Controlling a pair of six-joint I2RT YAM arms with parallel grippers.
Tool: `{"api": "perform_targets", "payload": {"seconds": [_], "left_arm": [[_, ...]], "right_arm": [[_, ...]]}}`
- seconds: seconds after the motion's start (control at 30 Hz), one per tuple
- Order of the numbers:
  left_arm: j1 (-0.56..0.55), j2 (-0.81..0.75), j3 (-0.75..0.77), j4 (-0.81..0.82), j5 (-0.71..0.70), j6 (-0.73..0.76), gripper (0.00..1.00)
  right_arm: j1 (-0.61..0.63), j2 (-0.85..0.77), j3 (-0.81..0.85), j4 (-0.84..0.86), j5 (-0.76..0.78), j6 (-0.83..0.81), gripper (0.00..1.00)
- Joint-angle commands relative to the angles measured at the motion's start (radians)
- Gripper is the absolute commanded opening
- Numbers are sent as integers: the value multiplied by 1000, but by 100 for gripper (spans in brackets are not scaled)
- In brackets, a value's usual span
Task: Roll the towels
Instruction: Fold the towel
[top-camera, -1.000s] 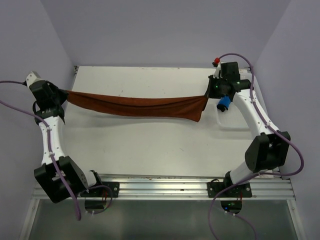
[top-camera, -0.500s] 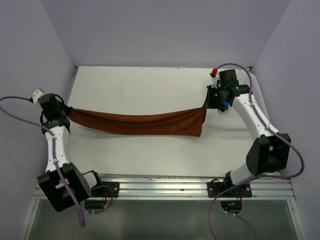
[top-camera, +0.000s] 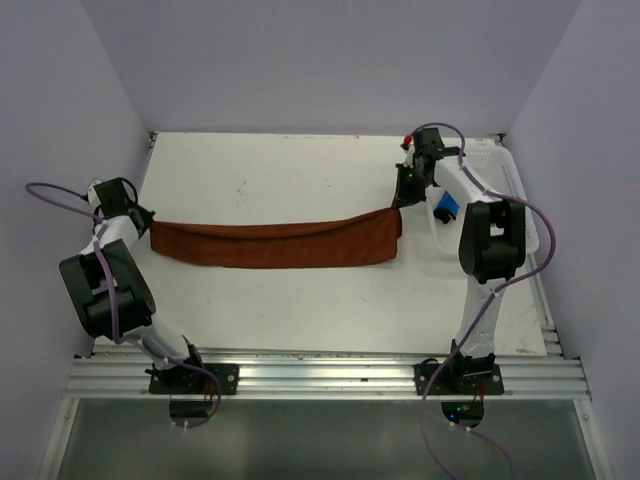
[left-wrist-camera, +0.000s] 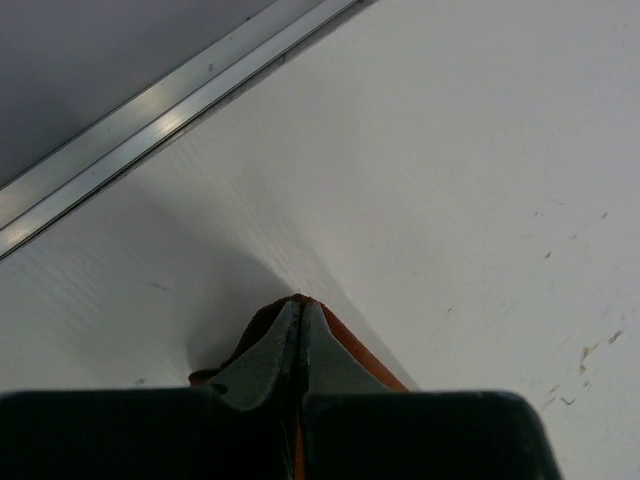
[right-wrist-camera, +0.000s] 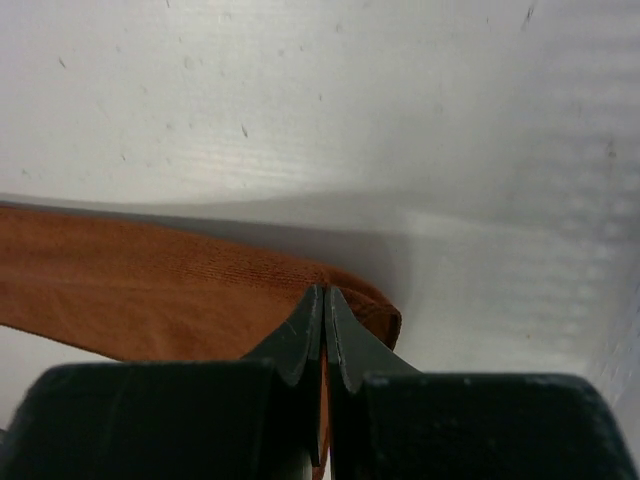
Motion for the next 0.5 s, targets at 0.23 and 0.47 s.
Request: {"api": "perform_targets", "payload": {"seconds": [0.23, 0.47], "left_arm": [[-22, 100, 143, 96, -26, 8, 36], [-21, 91, 163, 76, -34, 18, 59]], "right_arm": [[-9, 99, 188, 5, 19, 25, 30], [-9, 84, 186, 3, 25, 20, 45]]}}
